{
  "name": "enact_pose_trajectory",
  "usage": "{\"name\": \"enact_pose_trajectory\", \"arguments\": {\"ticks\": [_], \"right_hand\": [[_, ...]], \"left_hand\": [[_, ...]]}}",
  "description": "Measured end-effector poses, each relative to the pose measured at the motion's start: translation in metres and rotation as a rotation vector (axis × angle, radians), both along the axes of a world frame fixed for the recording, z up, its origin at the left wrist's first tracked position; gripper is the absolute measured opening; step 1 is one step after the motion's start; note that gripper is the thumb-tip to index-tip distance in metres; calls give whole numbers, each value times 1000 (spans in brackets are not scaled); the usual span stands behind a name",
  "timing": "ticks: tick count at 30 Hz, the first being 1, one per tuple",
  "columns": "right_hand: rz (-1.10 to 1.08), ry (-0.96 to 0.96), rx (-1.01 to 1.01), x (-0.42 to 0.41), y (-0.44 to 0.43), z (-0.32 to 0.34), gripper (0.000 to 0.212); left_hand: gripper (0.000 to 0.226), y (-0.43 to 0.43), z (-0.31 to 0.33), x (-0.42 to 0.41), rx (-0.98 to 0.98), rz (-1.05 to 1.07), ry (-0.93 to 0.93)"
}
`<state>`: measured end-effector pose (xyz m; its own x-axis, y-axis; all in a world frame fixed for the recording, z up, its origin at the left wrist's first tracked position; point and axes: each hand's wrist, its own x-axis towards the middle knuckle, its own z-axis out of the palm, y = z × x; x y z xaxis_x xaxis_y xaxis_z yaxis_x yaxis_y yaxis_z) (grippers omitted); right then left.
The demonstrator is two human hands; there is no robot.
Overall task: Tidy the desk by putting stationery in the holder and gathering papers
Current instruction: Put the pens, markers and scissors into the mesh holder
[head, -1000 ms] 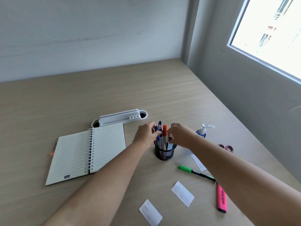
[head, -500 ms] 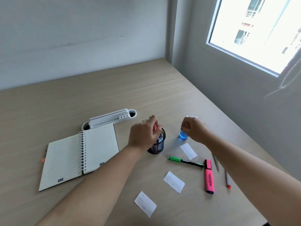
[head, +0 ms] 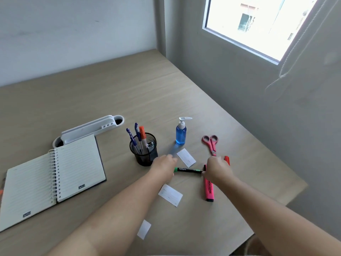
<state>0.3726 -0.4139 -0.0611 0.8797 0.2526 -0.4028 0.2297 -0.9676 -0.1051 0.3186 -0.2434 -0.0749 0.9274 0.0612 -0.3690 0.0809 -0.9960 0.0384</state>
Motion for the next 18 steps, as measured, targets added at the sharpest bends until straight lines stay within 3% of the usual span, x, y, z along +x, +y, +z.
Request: {"name": "enact_pose_trajectory", "arguments": {"ticks": [7, 10, 14, 18], "right_hand": [[-83, 189, 39, -2, -2, -9, 35], [-177, 261, 121, 3, 0, 3, 32], [-109, 302, 151, 21, 13, 46, 29], [-78, 278, 441, 35, 47, 82, 27]], "left_hand": [[19, 7, 4, 1, -9, 31, 30], [19, 17, 24, 0, -180, 160, 78], [20, 29, 64, 0, -467, 240, 22], [17, 57, 109, -10, -677, 344, 12]]}}
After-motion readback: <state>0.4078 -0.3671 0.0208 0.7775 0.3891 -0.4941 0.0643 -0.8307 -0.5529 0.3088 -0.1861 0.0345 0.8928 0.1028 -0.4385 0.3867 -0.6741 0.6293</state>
